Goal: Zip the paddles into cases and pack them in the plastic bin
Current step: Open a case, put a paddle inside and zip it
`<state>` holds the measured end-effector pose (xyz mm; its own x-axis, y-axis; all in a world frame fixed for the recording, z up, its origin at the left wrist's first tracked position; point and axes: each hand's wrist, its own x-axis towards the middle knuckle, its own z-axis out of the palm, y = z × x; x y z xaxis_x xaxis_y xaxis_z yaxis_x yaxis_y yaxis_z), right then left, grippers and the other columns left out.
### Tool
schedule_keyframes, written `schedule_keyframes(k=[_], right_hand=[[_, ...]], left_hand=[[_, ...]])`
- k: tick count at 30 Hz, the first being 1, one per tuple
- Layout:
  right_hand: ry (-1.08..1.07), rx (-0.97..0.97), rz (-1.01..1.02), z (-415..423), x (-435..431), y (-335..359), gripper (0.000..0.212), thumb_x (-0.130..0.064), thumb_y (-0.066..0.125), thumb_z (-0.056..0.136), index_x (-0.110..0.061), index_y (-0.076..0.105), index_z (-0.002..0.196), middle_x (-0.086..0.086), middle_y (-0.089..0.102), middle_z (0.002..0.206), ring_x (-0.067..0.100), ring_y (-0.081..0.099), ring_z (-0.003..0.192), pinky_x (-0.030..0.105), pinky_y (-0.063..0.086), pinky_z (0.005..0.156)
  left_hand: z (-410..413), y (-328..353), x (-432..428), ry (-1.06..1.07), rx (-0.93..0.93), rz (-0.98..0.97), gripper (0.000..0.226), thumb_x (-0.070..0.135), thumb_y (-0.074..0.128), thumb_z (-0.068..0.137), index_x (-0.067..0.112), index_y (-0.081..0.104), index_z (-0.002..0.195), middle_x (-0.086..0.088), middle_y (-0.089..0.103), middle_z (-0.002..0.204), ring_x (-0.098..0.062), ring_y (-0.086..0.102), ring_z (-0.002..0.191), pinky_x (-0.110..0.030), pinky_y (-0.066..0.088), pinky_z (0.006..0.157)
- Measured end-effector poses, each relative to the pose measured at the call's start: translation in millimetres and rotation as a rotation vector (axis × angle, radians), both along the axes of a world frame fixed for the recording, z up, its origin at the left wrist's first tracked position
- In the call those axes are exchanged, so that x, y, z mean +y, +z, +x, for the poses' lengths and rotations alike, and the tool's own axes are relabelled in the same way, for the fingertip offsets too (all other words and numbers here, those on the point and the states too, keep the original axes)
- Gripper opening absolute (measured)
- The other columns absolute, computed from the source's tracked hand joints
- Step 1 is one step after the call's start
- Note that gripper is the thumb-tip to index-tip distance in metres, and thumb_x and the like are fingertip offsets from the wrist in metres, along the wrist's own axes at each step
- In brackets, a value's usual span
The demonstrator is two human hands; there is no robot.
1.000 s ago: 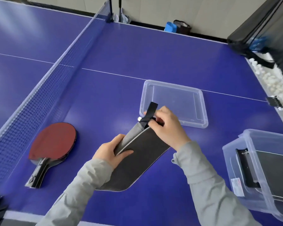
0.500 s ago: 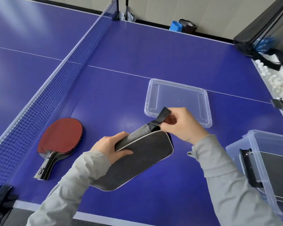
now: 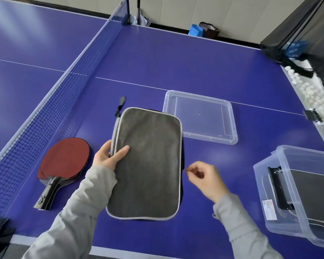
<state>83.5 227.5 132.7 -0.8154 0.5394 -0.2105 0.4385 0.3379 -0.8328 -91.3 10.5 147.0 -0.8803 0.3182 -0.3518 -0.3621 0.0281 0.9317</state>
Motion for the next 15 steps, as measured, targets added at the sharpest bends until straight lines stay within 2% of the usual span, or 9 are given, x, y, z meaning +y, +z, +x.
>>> schedule_keyframes(k=[3,7,11,13,15], right_hand=[[-0.012,0.01,0.063,11,-19,-6,0.03,-0.006,0.066,0.081,-0.032,0.06,0.068,0.003,0.066,0.064,0.007,0.053,0.055,0.018,0.046,0.059],[-0.081,0.069,0.083,19,-30,-7,0.029,-0.006,0.067,0.082,-0.031,0.059,0.069,-0.001,0.064,0.059,0.009,0.053,0.053,0.024,0.049,0.059],[-0.12,0.109,0.1,22,-36,-3,0.023,-0.004,0.066,0.082,-0.022,0.06,0.07,-0.005,0.06,0.056,0.008,0.051,0.051,0.023,0.048,0.057],[-0.109,0.125,0.12,23,-43,-1,0.021,-0.003,0.066,0.082,-0.019,0.06,0.069,-0.005,0.059,0.053,0.009,0.05,0.049,0.022,0.045,0.054],[-0.075,0.166,0.144,22,-57,1,0.017,-0.003,0.065,0.082,-0.013,0.062,0.068,0.0,0.059,0.052,0.016,0.052,0.048,0.028,0.046,0.054]], left_hand=[[-4,-6,5,0.205,-0.052,-0.034,0.008,0.024,0.071,0.081,0.022,0.063,0.08,0.003,0.062,0.063,-0.011,0.057,0.05,-0.024,0.05,0.053],[-3,-11,11,0.342,-0.193,-0.055,0.015,0.032,0.072,0.08,0.023,0.063,0.087,0.006,0.06,0.064,-0.005,0.055,0.044,-0.021,0.047,0.049],[8,-16,21,0.432,-0.256,-0.005,0.021,0.028,0.071,0.082,0.017,0.062,0.098,0.003,0.06,0.077,-0.015,0.056,0.066,-0.033,0.048,0.076],[13,-16,25,0.477,-0.268,-0.009,0.021,0.027,0.069,0.083,0.015,0.06,0.098,0.003,0.057,0.076,-0.015,0.054,0.068,-0.033,0.046,0.079],[18,-14,32,0.537,-0.286,0.002,0.022,0.026,0.068,0.084,0.012,0.056,0.095,0.004,0.053,0.073,-0.012,0.05,0.064,-0.032,0.044,0.076]])
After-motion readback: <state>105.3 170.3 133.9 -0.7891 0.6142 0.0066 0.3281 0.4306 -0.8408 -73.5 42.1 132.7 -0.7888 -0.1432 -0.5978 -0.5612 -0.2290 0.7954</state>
